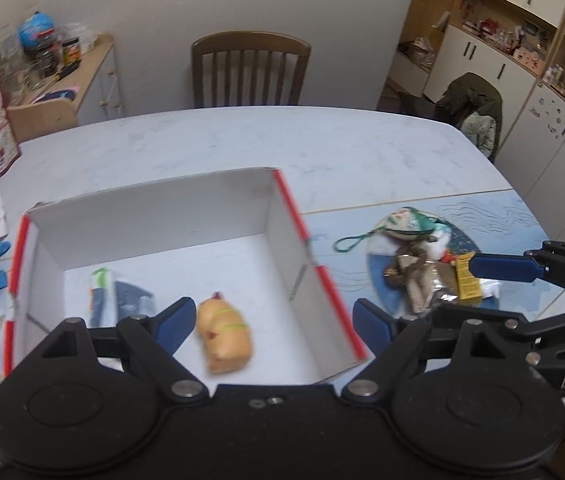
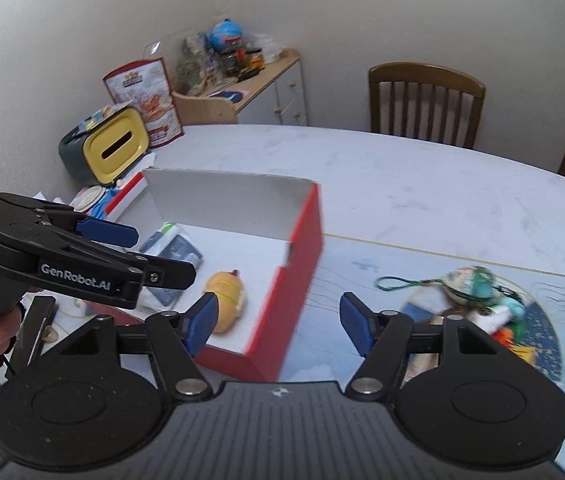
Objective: Organize objects
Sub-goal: 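Open both tools to release the items and withdraw from the box, then grasp the foam-filled clear bag with the right tool while the left grasps the screw bag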
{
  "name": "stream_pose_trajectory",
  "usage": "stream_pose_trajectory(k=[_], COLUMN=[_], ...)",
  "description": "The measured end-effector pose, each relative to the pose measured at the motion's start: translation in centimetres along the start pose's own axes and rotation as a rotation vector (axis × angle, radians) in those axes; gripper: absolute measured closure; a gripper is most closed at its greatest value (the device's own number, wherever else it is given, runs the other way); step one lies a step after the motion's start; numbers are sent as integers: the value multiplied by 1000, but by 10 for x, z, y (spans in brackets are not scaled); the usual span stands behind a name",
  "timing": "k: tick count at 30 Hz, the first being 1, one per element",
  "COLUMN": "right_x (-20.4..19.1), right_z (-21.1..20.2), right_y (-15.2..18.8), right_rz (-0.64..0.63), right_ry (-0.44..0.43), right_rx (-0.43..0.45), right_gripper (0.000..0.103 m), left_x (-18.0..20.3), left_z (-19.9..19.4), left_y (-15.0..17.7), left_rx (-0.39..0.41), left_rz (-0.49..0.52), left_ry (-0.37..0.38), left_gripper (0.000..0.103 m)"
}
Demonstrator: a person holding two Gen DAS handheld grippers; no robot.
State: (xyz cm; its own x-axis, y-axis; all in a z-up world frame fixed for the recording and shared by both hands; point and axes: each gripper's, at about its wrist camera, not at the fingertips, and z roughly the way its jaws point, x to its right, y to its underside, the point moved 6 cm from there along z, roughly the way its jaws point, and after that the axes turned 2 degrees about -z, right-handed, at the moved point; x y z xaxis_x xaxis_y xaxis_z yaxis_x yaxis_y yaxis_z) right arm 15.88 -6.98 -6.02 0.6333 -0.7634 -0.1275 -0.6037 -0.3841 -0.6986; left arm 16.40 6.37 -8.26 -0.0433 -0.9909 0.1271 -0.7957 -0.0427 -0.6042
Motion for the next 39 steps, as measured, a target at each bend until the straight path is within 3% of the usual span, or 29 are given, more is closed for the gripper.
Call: stream_pose_trajectory(k=[15,22,39], right_x=[123,174,217], right_z=[-48,-57,-29], right_y=[43,64,124], right_rz=[160,210,88], right_ry=[113,203,226], right_rx=[50,61,-64], right_gripper=[31,24,21], left_x=[75,108,178], left_z=[29,52,116], left_y=[-1,4,33], left_rx=[15,3,-90], left_rz=[55,88,139], left_ry=[40,59,142], left_gripper=[1,1,1])
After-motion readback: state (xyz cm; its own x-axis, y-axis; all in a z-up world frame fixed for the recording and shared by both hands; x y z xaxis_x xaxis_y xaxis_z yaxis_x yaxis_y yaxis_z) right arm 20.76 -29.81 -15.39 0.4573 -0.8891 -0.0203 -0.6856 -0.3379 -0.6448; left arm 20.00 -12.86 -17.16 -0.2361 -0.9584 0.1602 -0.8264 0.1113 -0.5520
